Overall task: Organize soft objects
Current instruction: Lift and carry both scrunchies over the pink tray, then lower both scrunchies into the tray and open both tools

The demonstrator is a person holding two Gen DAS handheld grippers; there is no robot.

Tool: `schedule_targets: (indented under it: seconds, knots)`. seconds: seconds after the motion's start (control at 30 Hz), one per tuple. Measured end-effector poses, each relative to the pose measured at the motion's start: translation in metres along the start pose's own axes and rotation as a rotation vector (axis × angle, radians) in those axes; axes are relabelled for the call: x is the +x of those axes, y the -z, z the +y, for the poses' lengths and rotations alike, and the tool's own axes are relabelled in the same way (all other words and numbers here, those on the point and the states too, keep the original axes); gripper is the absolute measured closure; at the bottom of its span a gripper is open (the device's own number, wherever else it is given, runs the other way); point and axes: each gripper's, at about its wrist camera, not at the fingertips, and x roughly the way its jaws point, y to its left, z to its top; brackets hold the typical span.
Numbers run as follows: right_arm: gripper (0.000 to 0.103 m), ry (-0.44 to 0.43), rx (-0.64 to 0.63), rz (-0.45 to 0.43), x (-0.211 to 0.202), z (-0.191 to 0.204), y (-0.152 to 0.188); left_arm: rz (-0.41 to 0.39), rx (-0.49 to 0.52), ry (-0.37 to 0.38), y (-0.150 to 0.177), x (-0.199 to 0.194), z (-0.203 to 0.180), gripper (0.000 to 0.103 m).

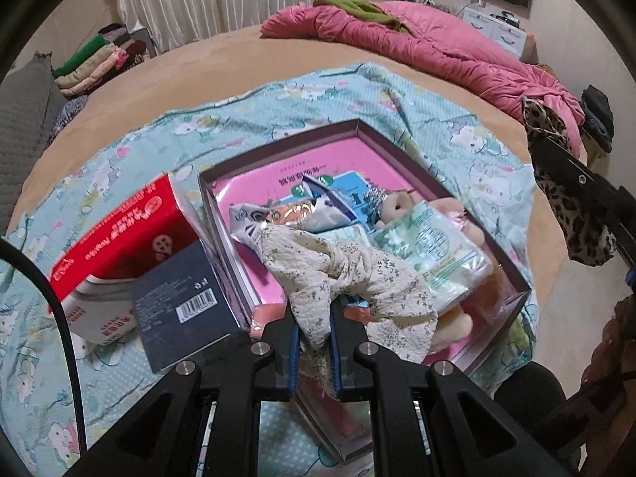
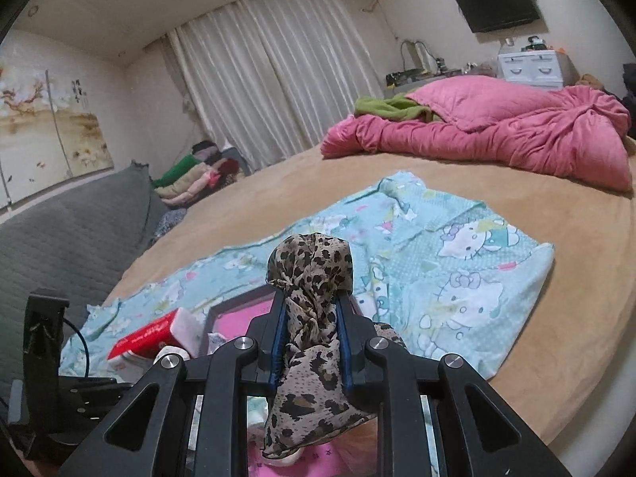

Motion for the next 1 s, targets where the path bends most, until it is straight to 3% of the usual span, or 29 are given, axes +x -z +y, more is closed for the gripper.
schedule_targets:
  seconds: [0.47, 0.73, 1.0]
  knots:
    - [0.08, 0.025, -0.015, 0.121, 0.042, -0.006, 0.017, 0.022, 0.001, -0.001, 0.003, 0.022, 0.003, 0.091]
    - [0.079, -0.068, 0.004, 0.22, 0.068, 0.0, 0.029, 0.027, -0.003, 0.0, 0.001, 0.027, 0.008, 0.09]
    - [0.074, -0.1, -0.039, 0.225, 0.073, 0.014, 0.032, 0.025, -0.025, 0.004, 0.002, 0.027, 0.015, 0.09]
